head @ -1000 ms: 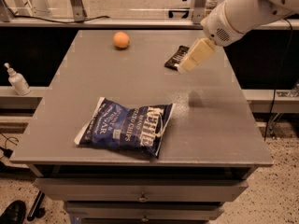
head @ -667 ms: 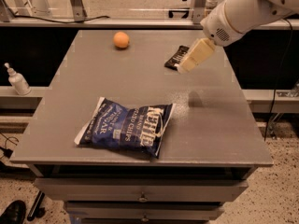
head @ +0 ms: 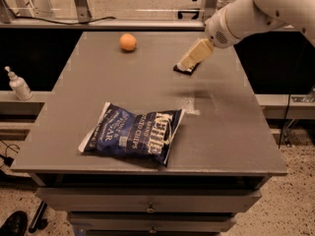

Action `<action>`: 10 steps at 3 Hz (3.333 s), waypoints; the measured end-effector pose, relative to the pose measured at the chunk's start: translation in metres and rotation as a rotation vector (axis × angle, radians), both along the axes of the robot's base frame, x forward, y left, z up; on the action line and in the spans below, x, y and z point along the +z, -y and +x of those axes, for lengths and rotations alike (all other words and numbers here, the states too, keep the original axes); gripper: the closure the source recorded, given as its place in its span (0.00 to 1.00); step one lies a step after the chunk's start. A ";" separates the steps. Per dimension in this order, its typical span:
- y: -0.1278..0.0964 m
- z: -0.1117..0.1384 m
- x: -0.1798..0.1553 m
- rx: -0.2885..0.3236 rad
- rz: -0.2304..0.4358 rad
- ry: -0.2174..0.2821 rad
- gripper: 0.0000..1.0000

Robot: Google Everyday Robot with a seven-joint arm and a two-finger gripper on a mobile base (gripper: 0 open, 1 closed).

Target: Pick orange

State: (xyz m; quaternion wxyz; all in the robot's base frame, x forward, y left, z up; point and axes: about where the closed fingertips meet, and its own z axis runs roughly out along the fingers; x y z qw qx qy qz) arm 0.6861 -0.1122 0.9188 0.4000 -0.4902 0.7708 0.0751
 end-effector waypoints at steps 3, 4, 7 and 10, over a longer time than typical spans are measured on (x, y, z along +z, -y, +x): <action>-0.057 0.119 -0.029 0.015 0.248 0.068 0.00; -0.096 0.137 -0.044 0.060 0.292 0.048 0.00; -0.168 0.152 -0.063 0.151 0.340 0.011 0.00; -0.193 0.161 -0.073 0.139 0.375 -0.025 0.42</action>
Offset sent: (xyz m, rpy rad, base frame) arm 0.1394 0.0391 -0.0164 0.2895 -0.1205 -0.0212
